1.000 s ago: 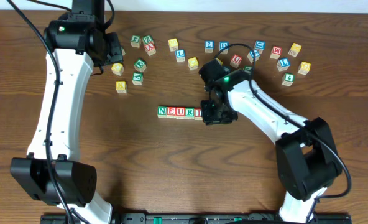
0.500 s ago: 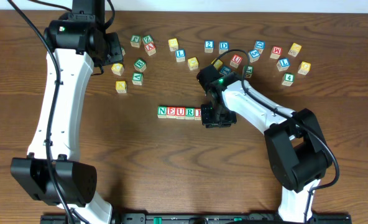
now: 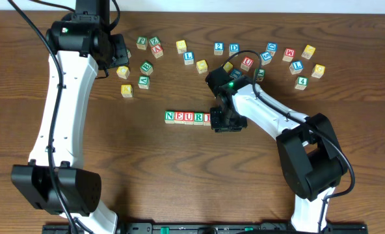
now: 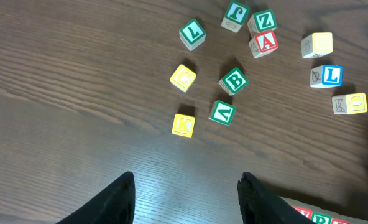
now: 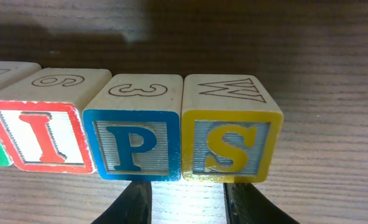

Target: Spell out NEURIPS

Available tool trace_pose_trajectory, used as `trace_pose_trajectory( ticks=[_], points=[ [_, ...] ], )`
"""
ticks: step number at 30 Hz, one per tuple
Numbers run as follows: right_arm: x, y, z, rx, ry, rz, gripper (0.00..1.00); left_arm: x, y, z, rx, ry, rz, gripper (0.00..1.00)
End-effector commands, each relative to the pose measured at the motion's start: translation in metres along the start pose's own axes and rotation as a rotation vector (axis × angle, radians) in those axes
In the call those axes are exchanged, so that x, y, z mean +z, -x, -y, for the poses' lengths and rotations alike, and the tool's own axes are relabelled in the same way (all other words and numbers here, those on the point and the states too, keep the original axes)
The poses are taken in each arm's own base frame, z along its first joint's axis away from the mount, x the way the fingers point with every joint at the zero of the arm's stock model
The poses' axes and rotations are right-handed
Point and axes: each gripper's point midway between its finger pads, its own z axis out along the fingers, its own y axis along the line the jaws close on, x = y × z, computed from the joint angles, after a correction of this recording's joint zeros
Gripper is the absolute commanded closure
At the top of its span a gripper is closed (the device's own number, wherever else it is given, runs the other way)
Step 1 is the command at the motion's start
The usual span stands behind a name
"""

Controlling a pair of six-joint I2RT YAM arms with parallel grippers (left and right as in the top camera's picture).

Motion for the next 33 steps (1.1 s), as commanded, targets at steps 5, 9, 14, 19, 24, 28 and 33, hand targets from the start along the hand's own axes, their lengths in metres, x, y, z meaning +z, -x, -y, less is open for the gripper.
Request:
trace_pose_trajectory(
  ticks=[5, 9, 14, 19, 24, 28, 33],
  points=[
    [0.004, 0.0, 0.002, 0.006, -0.021, 0.0, 0.67, 0.002, -0.002, -0.003, -0.006, 0.015, -0.004, 0.47],
    [0.004, 0.001, 0.002, 0.007, -0.02, 0.004, 0.67, 0.002, -0.002, -0.003, -0.006, 0.015, -0.004, 0.47],
    [0.004, 0.001, 0.002, 0.007, -0.018, 0.007, 0.67, 0.002, -0.002, -0.003, -0.006, 0.015, -0.005, 0.47],
    [0.004, 0.001, 0.002, 0.005, -0.019, 0.006, 0.67, 0.002, -0.002, -0.003, -0.006, 0.015, -0.005, 0.48],
    [0.003, -0.003, 0.0, 0.0, -0.008, -0.01, 0.68, 0.002, -0.002, -0.003, -0.006, 0.015, -0.005, 0.47],
    [-0.004, -0.007, -0.003, 0.0, 0.017, -0.02, 0.7, 0.002, -0.002, -0.003, -0.006, 0.015, -0.005, 0.48],
    [-0.022, -0.005, -0.006, -0.009, 0.039, 0.018, 0.7, 0.002, -0.002, -0.003, -0.006, 0.015, -0.005, 0.47]
  ],
)
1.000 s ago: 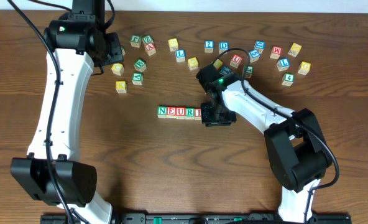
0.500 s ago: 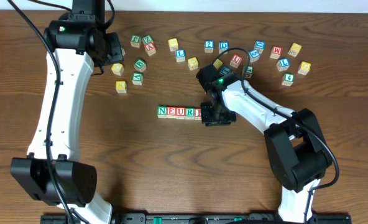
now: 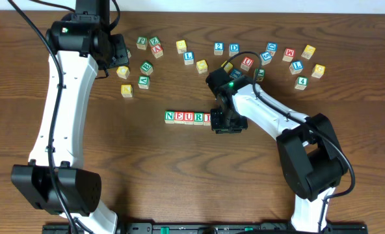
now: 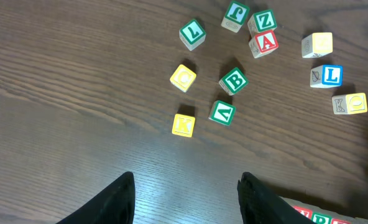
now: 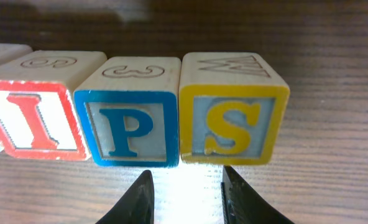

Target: Spell out NEURIPS

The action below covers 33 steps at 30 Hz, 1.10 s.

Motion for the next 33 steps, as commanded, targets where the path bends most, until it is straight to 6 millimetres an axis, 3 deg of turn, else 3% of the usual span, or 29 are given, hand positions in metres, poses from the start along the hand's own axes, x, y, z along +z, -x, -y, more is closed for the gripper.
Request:
trace_pose_trajectory(
  ticks=[1, 6, 16, 21, 27, 28, 33],
  points=[
    [-0.027, 0.003, -0.008, -0.02, 0.043, 0.064, 0.7, 0.002, -0.002, -0.003, -0.006, 0.015, -0.005, 0.47],
    [-0.052, 0.015, -0.006, -0.028, 0.044, 0.155, 0.67, 0.002, -0.002, -0.003, -0.006, 0.015, -0.005, 0.48],
    [-0.101, 0.046, 0.03, 0.058, 0.055, 0.334, 0.65, -0.005, 0.0, -0.003, 0.02, 0.01, 0.013, 0.47],
    [-0.128, 0.06, 0.065, 0.107, 0.062, 0.414, 0.62, -0.036, 0.005, -0.006, 0.071, -0.004, 0.086, 0.48],
    [-0.158, 0.071, 0.102, 0.147, 0.057, 0.509, 0.51, -0.083, 0.009, -0.024, 0.055, 0.049, 0.203, 0.47],
    [-0.161, 0.072, 0.108, 0.161, 0.057, 0.518, 0.5, -0.088, 0.008, -0.026, 0.061, 0.053, 0.209, 0.3],
    [-0.17, 0.076, 0.14, 0.23, 0.042, 0.546, 0.48, -0.101, -0.007, -0.032, 0.106, 0.062, 0.186, 0.23]
  ],
)
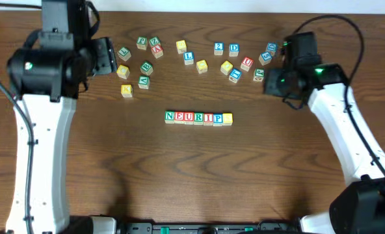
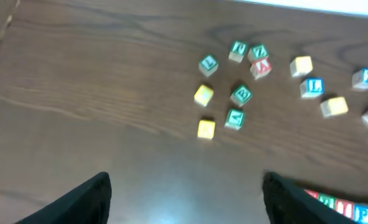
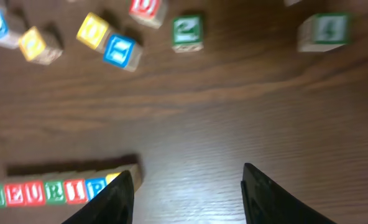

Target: Spell out NEURIPS

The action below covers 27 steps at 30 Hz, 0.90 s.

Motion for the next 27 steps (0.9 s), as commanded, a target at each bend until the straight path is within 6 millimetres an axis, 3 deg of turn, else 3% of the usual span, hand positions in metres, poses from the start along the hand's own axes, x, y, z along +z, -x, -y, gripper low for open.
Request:
trace_pose_trajectory(
  ticks=[1, 7, 14, 19, 21, 22, 23, 24, 27],
  points=[
    [-0.01, 0.016, 0.022, 0.013, -0.024, 0.044, 0.48, -0.001, -0.011, -0.007, 0.045, 0.034, -0.042, 0.19],
    [-0.011, 0.022, 0.031, -0.019, -0.034, 0.059, 0.44, -0.001, -0.021, -0.009, 0.053, 0.04, -0.082, 0.01],
    [-0.022, 0.027, 0.028, -0.042, -0.027, 0.078, 0.4, -0.001, -0.022, -0.009, 0.053, 0.041, -0.084, 0.0],
    [-0.059, 0.035, 0.024, -0.05, -0.013, 0.122, 0.33, -0.001, -0.022, -0.009, 0.053, 0.041, -0.084, 0.01],
    [-0.085, 0.036, 0.022, -0.051, -0.004, 0.155, 0.3, -0.001, -0.022, -0.009, 0.053, 0.04, -0.084, 0.01],
    [-0.094, 0.035, 0.022, -0.051, -0.001, 0.166, 0.23, -0.001, -0.022, -0.009, 0.053, 0.04, -0.084, 0.01],
    [-0.104, 0.034, 0.021, -0.051, 0.004, 0.181, 0.06, -0.001, -0.022, -0.009, 0.053, 0.04, -0.084, 0.01],
    [-0.115, 0.032, 0.021, -0.052, 0.011, 0.197, 0.01, -0.001, -0.022, -0.009, 0.053, 0.04, -0.084, 0.01],
    [-0.138, 0.023, 0.02, -0.053, 0.031, 0.227, 0.01, -0.001, -0.022, -0.009, 0.053, 0.04, -0.084, 0.01]
  ],
)
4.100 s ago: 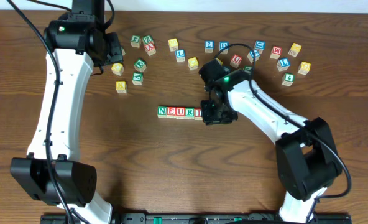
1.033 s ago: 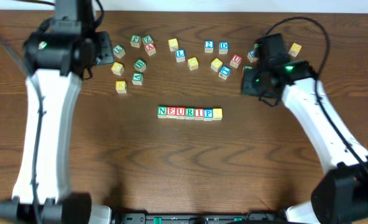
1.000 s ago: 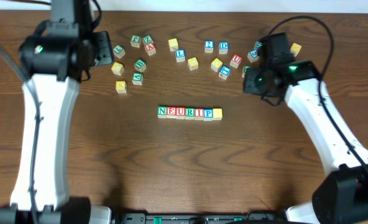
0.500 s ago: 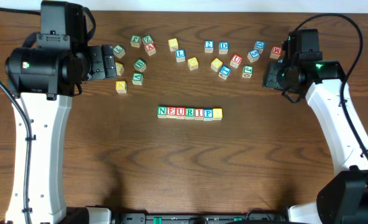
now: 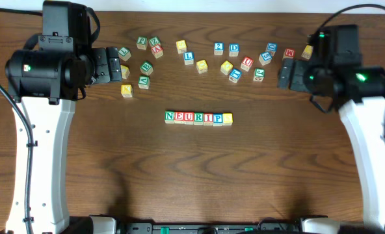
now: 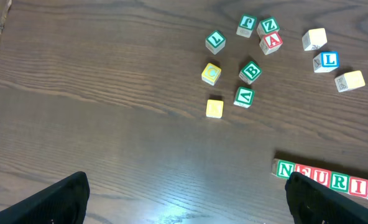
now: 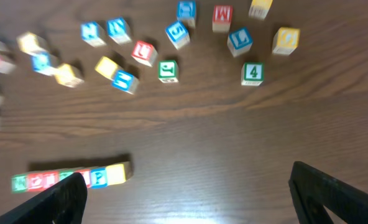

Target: Spell out NEURIPS

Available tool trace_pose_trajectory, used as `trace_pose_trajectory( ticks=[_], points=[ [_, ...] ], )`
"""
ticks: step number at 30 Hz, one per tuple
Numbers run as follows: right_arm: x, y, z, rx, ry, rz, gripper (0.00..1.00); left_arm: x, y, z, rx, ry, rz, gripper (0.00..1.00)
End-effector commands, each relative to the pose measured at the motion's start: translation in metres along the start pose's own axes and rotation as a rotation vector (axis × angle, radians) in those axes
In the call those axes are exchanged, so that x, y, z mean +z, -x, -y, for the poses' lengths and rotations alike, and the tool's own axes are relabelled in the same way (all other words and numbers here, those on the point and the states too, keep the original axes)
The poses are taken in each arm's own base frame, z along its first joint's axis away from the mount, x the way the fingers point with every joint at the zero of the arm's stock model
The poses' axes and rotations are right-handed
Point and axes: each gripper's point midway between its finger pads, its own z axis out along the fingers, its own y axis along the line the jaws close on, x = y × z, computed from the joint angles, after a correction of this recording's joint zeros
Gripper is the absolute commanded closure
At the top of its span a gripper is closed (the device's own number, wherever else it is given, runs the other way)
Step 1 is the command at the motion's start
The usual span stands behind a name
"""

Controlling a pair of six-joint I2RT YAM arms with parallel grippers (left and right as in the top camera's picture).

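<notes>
Seven letter blocks stand in one touching row (image 5: 199,117) reading N, E, U, R, I, P, with a yellow block (image 5: 227,118) at the right end whose letter I cannot read from here. The row's left part (image 6: 330,180) shows in the left wrist view, and its right end with the yellow block (image 7: 115,173) in the right wrist view. My left gripper (image 6: 187,205) hangs high over the back left, open wide and empty. My right gripper (image 7: 187,199) hangs high over the back right, also open and empty.
Several loose letter blocks lie along the table's far side: a left cluster (image 5: 140,65), a middle group (image 5: 209,58) and a right group (image 5: 290,58). A green 4 block (image 7: 252,73) lies nearest the right gripper. The left table edge shows.
My right arm has shifted further right and sits higher, so the row looks smaller in its view. The left wrist has risen too. Both pairs of fingers stand wider apart. The blocks have not moved.
My right gripper was low at the row's right end, fingers just in front of the P and S blocks, and it stayed there a second later. Then it stood away at the back right, leaving the row alone. Now both arms are raised and open.
</notes>
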Motion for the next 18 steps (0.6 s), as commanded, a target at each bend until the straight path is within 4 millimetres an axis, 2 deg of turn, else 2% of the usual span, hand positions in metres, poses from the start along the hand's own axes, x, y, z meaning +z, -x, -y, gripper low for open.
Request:
trace_pose_trajectory(
  ticks=[1, 4, 7, 11, 18],
  points=[
    [-0.041, 0.003, -0.003, -0.005, 0.032, 0.079, 0.01, 0.003, -0.002, -0.003, 0.007, 0.018, -0.012, 0.01],
    [-0.058, 0.001, -0.002, -0.006, 0.039, 0.111, 0.01, 0.003, -0.002, -0.003, 0.007, 0.018, -0.012, 0.01],
    [-0.067, -0.003, -0.001, -0.006, 0.041, 0.119, 0.01, 0.003, -0.002, -0.003, 0.007, 0.018, -0.012, 0.01],
    [-0.069, -0.008, 0.001, -0.006, 0.033, 0.105, 0.01, 0.003, -0.002, -0.003, 0.007, 0.018, -0.012, 0.01],
    [-0.07, 0.003, 0.0, -0.006, 0.03, 0.152, 0.01, 0.003, -0.002, -0.003, 0.007, 0.018, -0.012, 0.01]
  ],
)
